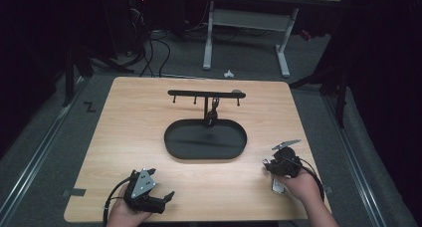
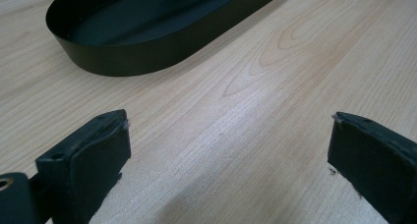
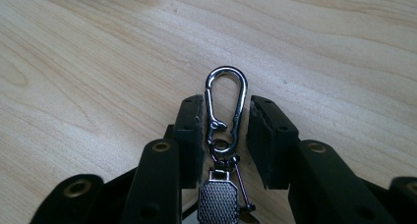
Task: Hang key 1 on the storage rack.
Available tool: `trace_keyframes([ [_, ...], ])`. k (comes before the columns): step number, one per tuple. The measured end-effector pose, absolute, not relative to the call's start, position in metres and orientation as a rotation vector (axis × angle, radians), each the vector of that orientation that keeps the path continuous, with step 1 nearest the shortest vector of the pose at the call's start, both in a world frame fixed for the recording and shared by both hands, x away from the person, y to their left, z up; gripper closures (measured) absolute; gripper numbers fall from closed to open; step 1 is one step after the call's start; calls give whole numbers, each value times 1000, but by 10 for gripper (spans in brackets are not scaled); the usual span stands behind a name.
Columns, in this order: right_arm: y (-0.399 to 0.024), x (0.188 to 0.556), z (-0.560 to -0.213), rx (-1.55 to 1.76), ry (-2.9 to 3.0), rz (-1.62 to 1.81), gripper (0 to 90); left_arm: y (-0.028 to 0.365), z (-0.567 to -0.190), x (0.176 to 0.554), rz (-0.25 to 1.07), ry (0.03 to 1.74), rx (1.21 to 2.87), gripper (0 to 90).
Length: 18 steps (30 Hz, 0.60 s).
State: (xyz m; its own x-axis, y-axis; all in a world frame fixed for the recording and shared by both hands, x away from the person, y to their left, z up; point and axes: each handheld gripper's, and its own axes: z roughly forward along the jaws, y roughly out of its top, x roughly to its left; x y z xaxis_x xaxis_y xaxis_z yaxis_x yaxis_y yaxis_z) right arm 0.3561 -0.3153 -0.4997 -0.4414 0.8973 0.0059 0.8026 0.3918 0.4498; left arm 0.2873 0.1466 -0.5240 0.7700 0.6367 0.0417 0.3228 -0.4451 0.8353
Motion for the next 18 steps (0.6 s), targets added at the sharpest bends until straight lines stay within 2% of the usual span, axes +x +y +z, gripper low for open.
trace_keyframes([
  [6, -316, 356, -499, 1528, 2422, 570, 670, 146, -524, 287, 440, 715, 2065, 32],
  [9, -312, 355, -498, 1483, 2446, 537, 740, 146, -524, 287, 438, 713, 2070, 32],
  [18, -307, 353, -497, 1434, 2477, 514, 747, 147, -524, 287, 437, 717, 2066, 37],
])
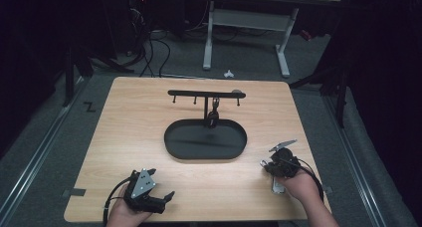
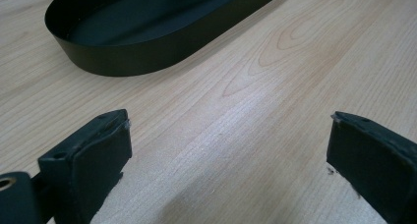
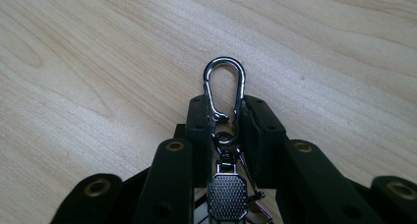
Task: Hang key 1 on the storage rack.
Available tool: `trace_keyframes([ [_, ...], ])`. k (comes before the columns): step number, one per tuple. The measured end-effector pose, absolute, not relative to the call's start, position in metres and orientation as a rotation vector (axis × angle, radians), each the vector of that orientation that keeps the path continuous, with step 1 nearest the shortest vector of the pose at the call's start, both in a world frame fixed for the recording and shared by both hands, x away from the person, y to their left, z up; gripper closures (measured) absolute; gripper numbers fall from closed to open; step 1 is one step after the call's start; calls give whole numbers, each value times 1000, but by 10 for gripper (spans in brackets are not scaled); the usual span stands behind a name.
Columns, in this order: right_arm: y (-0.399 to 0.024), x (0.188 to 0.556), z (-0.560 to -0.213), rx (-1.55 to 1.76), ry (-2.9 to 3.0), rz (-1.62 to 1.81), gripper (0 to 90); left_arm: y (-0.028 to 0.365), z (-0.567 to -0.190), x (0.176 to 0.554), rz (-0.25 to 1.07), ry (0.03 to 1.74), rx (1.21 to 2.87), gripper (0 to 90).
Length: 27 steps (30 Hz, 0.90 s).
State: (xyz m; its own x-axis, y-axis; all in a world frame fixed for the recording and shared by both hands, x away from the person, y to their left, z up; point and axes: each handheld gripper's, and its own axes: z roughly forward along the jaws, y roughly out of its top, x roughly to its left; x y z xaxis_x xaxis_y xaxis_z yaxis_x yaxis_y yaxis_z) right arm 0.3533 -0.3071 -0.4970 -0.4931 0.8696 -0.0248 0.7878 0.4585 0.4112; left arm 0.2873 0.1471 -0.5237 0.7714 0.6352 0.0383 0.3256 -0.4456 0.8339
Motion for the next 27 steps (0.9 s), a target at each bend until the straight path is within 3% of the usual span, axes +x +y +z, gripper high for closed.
trace_keyframes([
  [27, -308, 364, -489, 1531, 2559, 501, 714, 147, -523, 287, 436, 715, 2066, 40],
])
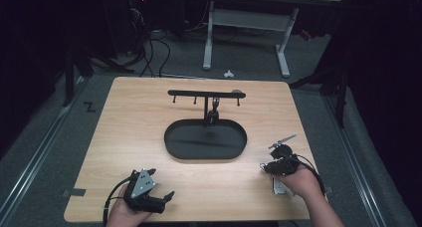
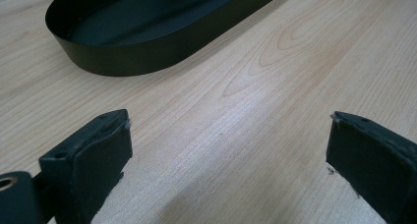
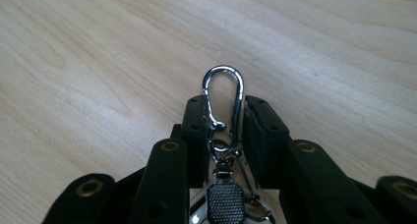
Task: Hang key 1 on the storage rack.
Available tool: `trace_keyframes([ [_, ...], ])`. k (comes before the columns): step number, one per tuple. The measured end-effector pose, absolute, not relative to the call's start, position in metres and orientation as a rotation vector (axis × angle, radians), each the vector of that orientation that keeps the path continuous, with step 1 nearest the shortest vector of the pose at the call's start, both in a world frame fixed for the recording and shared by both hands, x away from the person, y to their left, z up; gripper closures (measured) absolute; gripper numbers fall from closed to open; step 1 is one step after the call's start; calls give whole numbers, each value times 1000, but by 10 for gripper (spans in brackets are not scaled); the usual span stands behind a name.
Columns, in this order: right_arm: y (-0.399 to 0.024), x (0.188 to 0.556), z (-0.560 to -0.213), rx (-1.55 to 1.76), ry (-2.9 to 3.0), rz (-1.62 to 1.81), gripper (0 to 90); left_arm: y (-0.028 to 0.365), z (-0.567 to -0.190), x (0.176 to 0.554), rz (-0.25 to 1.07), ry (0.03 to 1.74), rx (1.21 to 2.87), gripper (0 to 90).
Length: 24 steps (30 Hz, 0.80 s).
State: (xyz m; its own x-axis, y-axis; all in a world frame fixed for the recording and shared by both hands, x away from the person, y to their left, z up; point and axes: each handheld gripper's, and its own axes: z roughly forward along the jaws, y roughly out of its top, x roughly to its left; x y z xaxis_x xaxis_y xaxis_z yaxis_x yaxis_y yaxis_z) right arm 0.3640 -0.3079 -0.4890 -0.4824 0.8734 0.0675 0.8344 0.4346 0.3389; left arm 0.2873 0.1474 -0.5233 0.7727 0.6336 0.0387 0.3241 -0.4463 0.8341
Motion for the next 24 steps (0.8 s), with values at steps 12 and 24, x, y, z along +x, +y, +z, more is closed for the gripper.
trace_keyframes([
  [12, -311, 373, -492, 1592, 2573, 498, 749, 148, -524, 287, 435, 715, 2064, 42],
  [24, -299, 369, -486, 1432, 2619, 441, 857, 149, -524, 287, 435, 720, 2062, 43],
])
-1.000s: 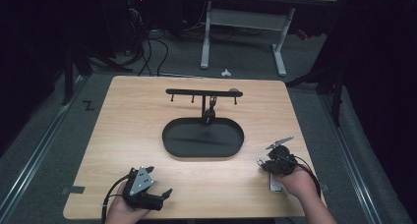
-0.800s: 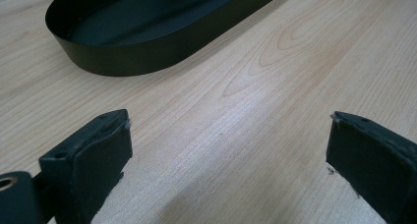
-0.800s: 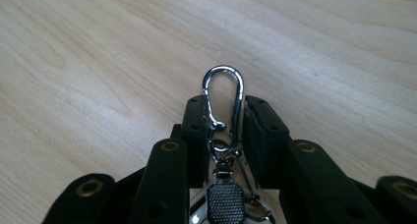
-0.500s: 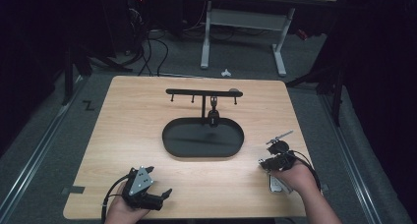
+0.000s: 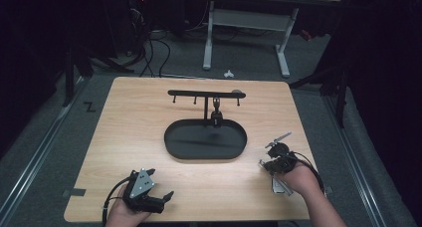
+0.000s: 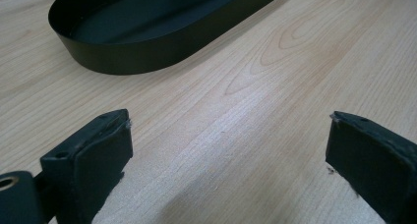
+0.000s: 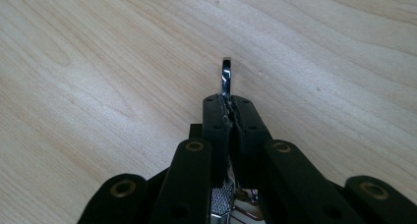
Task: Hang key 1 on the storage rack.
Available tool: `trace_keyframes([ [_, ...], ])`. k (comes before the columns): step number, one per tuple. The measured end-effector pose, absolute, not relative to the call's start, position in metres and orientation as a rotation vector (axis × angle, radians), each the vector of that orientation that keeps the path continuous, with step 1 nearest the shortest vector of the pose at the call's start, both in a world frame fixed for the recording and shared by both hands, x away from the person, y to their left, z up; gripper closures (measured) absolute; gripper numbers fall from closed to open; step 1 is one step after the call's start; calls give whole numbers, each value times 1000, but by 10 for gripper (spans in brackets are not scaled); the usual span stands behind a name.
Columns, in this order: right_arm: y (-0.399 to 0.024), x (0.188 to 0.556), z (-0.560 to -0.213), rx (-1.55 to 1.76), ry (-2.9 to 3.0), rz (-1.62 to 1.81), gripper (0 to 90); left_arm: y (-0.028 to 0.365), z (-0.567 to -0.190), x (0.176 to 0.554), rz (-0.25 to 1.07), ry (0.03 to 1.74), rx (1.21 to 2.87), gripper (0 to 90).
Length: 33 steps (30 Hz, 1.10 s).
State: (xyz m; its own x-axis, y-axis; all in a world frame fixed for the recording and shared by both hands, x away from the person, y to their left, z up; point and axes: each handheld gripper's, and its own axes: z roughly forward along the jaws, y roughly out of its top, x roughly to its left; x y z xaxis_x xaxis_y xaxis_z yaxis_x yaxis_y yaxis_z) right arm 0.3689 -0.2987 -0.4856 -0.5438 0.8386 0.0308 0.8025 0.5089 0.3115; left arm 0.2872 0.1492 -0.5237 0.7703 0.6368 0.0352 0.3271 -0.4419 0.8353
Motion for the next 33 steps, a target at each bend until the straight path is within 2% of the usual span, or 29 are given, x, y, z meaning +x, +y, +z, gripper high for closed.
trace_keyframes([
  [14, -291, 368, -488, 1401, 2634, 367, 863, 150, -523, 287, 438, 721, 2055, 57],
  [33, -293, 357, -428, 1375, 2581, 565, 862, 151, -522, 284, 449, 718, 2037, 59],
])
